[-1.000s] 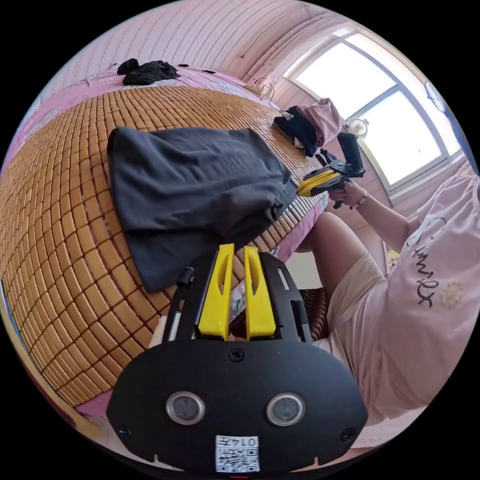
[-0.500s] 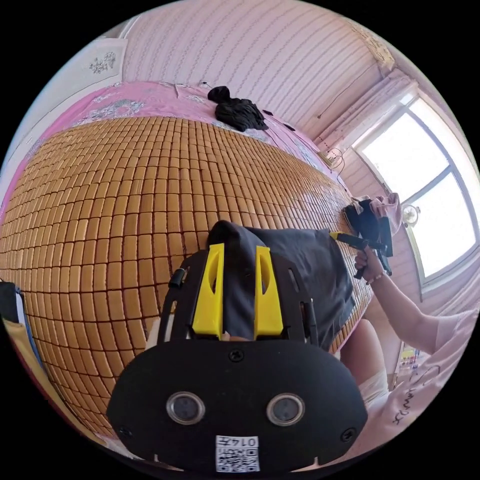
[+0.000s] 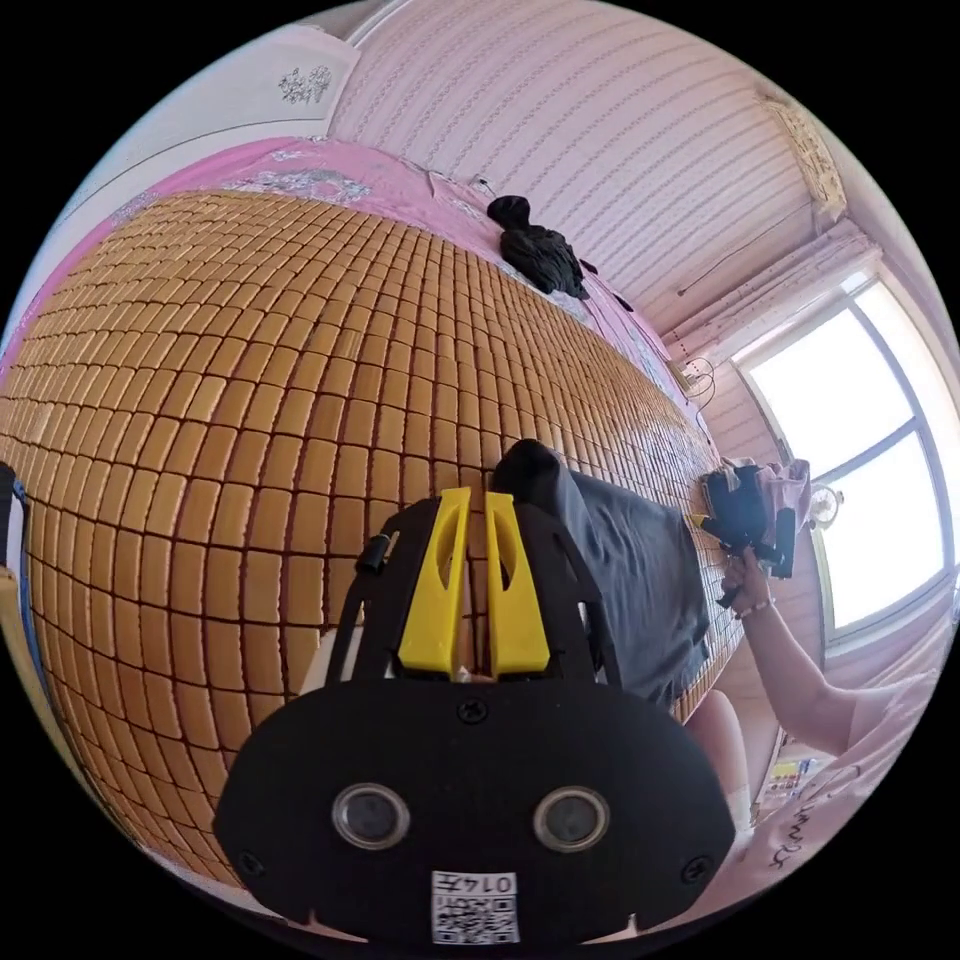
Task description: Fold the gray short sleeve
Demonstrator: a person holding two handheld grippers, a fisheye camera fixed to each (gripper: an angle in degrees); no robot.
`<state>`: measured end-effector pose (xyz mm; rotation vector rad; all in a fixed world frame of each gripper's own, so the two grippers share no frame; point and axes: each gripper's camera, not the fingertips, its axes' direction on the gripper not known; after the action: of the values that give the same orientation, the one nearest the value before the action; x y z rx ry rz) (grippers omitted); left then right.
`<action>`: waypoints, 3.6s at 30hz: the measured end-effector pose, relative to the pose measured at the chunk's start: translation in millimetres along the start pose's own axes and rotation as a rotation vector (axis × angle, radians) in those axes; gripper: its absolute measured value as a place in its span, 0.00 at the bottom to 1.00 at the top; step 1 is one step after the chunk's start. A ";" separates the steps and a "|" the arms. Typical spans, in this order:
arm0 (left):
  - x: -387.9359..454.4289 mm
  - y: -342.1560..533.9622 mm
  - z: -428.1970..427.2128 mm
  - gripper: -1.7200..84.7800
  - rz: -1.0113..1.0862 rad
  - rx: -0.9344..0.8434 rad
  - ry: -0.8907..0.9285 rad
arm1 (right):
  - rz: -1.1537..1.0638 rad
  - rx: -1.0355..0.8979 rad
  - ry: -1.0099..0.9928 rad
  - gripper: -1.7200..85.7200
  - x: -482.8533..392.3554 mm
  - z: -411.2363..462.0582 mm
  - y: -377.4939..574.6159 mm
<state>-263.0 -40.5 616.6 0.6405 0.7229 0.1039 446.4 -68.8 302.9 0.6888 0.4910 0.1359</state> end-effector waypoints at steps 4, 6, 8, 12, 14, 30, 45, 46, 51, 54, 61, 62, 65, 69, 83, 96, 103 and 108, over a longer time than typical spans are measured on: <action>55.0 40.3 -9.8 0.04 0.256 -0.075 -0.014 | -0.228 -0.021 0.040 0.02 -62.9 -30.3 37.9; 83.1 68.5 -1.5 0.05 0.369 -0.148 -0.019 | -0.366 -0.096 -0.002 0.02 -106.1 -28.0 63.6; 107.0 103.2 10.6 0.05 0.424 -0.198 -0.002 | -0.473 -0.201 -0.031 0.02 -148.0 -16.5 89.7; 135.2 142.8 25.4 0.06 0.462 -0.246 0.099 | -0.606 -0.332 -0.075 0.02 -215.2 8.9 131.1; 152.8 165.5 40.4 0.07 0.548 -0.274 0.013 | -0.635 -0.414 -0.031 0.02 -228.9 24.3 138.5; 131.5 192.2 71.4 0.05 0.478 -0.297 0.048 | -0.700 -0.420 0.078 0.03 -300.4 20.1 117.5; 152.6 194.7 70.2 0.07 0.638 -0.284 0.125 | -0.844 -0.652 -0.080 0.02 -336.2 47.3 23.7; 159.2 194.8 77.4 0.07 0.662 -0.277 0.108 | -0.840 -0.608 -0.041 0.02 -345.5 52.7 4.1; 161.1 200.0 118.4 0.07 0.616 -0.343 0.087 | -0.895 -0.785 -0.093 0.02 -387.4 92.2 -55.4; 154.2 205.1 120.4 0.06 0.565 -0.331 0.125 | -0.975 -0.870 -0.097 0.01 -397.2 97.1 -52.4; 147.9 218.5 124.4 0.05 0.611 -0.363 0.185 | -0.926 -1.159 -0.036 0.01 -366.5 101.5 16.5; 148.7 218.9 123.0 0.05 0.620 -0.367 0.198 | -0.916 -1.163 -0.011 0.01 -363.2 100.4 20.2; 153.6 215.5 112.2 0.05 0.639 -0.318 0.219 | -0.883 -1.152 -0.005 0.01 -355.4 86.7 21.9; 160.4 206.1 116.2 0.05 0.664 -0.243 0.129 | -0.808 -0.808 -0.044 0.01 -377.0 80.4 -32.2; 152.1 225.1 164.9 0.01 0.626 -0.326 0.097 | -0.890 -0.666 0.318 0.01 -402.6 166.2 -104.6; 181.6 255.4 149.8 0.12 0.744 -0.101 0.150 | -0.439 -0.360 0.146 0.06 -192.8 2.3 13.2; 231.1 249.3 190.3 0.19 0.867 -0.044 0.198 | -0.111 -0.404 0.152 0.08 -68.3 -39.6 150.6; 275.2 242.2 231.7 0.27 0.924 -0.064 0.158 | -0.063 -0.270 -0.021 0.04 -29.3 -61.1 170.2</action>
<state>124.2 119.7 728.1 0.8704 0.5220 1.0323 398.2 89.0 382.5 0.4095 0.4634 0.1325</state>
